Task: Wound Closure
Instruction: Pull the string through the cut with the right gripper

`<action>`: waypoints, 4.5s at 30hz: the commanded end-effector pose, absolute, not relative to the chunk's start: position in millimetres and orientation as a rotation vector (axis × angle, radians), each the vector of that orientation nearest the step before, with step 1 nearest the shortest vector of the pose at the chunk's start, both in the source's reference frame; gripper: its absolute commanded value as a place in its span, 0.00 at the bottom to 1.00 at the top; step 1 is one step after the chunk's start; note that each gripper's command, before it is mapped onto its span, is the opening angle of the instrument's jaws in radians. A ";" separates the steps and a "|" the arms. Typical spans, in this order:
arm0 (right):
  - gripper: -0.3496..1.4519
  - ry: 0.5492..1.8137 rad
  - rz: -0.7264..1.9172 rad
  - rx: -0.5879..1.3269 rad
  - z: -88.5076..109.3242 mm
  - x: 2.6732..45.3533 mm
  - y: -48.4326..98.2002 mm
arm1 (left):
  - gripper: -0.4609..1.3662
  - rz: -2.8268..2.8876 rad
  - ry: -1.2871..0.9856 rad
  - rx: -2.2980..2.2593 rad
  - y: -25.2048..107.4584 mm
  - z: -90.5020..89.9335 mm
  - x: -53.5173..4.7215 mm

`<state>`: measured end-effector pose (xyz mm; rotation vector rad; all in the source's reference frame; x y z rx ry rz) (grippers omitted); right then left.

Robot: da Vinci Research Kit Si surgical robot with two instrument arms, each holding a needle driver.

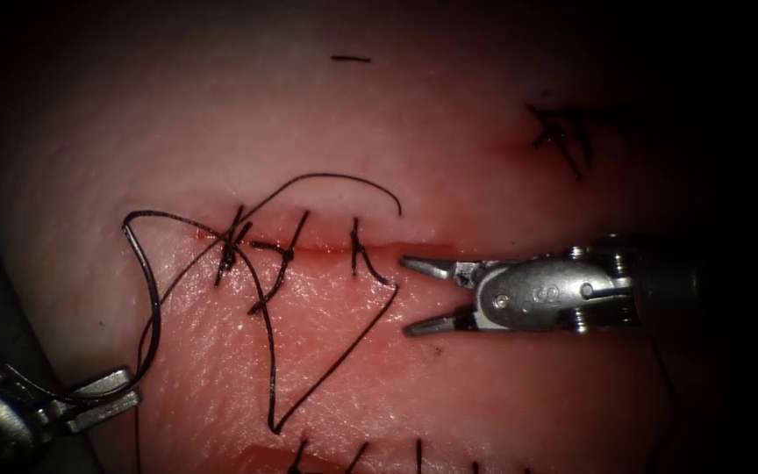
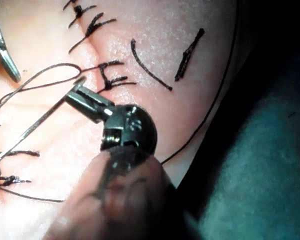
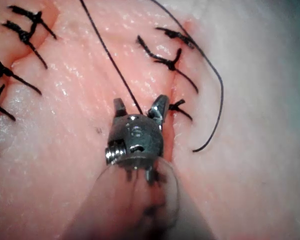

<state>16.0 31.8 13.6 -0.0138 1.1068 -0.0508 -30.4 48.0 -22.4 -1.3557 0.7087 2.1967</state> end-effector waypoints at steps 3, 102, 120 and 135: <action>0.49 1.108 -0.073 -0.027 14.2 16.2 31.5 | 0.06 2.197 0.706 -1.360 48.0 -22.4 -30.5; 0.82 1.229 -0.127 -0.150 0.9 15.9 25.0 | 0.06 2.177 0.743 -1.283 50.0 -22.1 -20.9; 0.87 1.163 -0.193 -0.262 11.6 17.3 30.1 | 0.06 2.173 0.753 -1.280 49.4 -22.2 -21.1; 0.36 1.171 -0.203 -0.235 14.3 17.9 29.0 | 0.06 2.174 0.753 -1.280 49.5 -22.2 -21.0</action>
